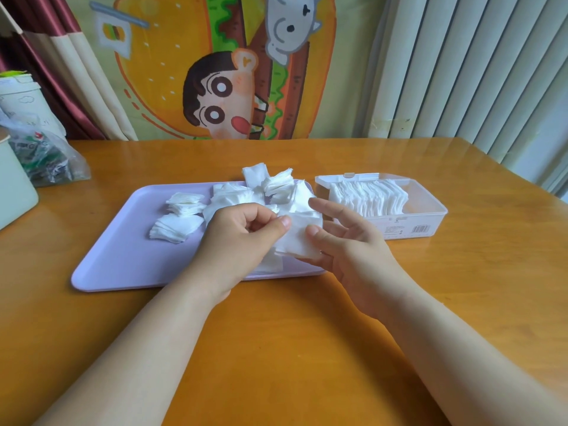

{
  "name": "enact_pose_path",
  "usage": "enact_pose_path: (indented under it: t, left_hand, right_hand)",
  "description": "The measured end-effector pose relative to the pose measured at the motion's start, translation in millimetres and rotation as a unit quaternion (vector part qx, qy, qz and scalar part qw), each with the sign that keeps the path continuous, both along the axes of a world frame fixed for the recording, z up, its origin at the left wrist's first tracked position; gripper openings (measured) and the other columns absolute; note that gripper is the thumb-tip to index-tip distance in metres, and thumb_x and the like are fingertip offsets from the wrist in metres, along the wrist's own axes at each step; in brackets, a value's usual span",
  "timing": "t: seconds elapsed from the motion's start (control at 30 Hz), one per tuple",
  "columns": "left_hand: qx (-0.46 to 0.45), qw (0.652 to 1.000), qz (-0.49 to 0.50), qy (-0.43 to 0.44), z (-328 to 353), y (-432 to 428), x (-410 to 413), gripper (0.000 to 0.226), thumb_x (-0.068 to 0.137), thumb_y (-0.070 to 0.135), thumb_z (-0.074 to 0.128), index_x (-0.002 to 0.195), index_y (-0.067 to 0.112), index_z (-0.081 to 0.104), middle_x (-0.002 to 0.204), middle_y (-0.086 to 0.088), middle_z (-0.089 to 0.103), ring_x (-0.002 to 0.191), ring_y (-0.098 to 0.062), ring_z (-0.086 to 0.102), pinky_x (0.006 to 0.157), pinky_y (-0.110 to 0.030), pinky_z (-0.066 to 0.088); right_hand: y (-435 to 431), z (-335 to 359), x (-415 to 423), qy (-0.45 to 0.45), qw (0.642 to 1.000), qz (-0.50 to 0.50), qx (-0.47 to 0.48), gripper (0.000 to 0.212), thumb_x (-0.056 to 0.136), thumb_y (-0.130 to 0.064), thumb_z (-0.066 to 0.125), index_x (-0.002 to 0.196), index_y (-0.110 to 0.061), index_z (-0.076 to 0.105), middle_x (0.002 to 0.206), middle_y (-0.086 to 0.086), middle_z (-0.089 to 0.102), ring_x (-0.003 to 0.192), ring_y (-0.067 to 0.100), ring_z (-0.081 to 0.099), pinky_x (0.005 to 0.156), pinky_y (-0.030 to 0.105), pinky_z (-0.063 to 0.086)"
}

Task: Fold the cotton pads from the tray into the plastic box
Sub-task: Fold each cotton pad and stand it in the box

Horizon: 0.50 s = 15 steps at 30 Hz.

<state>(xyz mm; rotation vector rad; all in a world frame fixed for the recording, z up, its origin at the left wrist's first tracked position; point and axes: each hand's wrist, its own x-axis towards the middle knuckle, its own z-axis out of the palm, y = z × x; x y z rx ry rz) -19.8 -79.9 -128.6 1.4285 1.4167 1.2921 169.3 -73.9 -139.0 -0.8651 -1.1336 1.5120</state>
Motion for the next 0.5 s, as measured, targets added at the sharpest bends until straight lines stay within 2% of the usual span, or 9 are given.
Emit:
enact_pose_path:
  t: [0.07,0.17,0.37,0.43,0.5]
  left_hand:
    - [-0.003,1.000,-0.004,-0.011,0.3,0.8,0.1,0.018,0.095,0.024,0.075,0.081,0.013,0.075,0.053,0.016,0.052,0.048,0.000,0.044,0.049,-0.010,0.037]
    - [-0.015,0.999,-0.004,-0.036,0.9,1.5,-0.2,0.017,0.096,0.025,0.075,0.088,0.010,0.076,0.053,0.017,0.052,0.046,0.001,0.044,0.048,-0.010,0.035]
    - [-0.039,0.994,-0.028,-0.096,4.8,-0.6,0.1,0.020,0.095,0.029,0.075,0.086,0.011,0.076,0.070,-0.007,0.040,0.057,-0.015,0.031,0.047,-0.023,0.027]
    - [-0.045,0.994,-0.035,-0.098,5.0,-2.0,2.7,0.018,0.095,0.029,0.075,0.085,0.014,0.076,0.065,-0.003,0.041,0.055,-0.013,0.032,0.045,-0.020,0.029]
    - [-0.045,0.994,-0.039,-0.094,3.7,-2.6,5.6,0.017,0.095,0.028,0.075,0.086,0.013,0.075,0.059,0.005,0.043,0.052,-0.009,0.036,0.045,-0.014,0.032]
  right_hand:
    - [-0.5,0.7,-0.4,0.012,1.000,0.009,-0.005,0.039,0.098,0.002,0.067,0.133,-0.016,0.069,0.096,0.007,0.069,0.089,0.020,0.076,0.090,0.042,0.064]
    - [-0.3,1.2,-0.2,0.027,0.999,0.013,-0.010,0.041,0.097,0.006,0.066,0.133,-0.012,0.068,0.102,0.009,0.073,0.092,0.023,0.076,0.094,0.046,0.063]
    - [1.6,3.0,1.4,0.050,0.998,0.009,-0.028,0.046,0.096,0.010,0.064,0.137,-0.011,0.064,0.110,0.010,0.077,0.101,0.029,0.076,0.099,0.048,0.061]
    - [0.6,3.6,1.1,0.048,0.998,0.014,-0.025,0.048,0.095,0.011,0.064,0.138,-0.011,0.063,0.103,0.006,0.078,0.100,0.029,0.076,0.101,0.049,0.060]
    - [-1.0,3.9,0.7,0.042,0.999,0.020,-0.014,0.048,0.096,0.011,0.063,0.139,-0.010,0.062,0.084,-0.006,0.076,0.090,0.021,0.076,0.102,0.049,0.059]
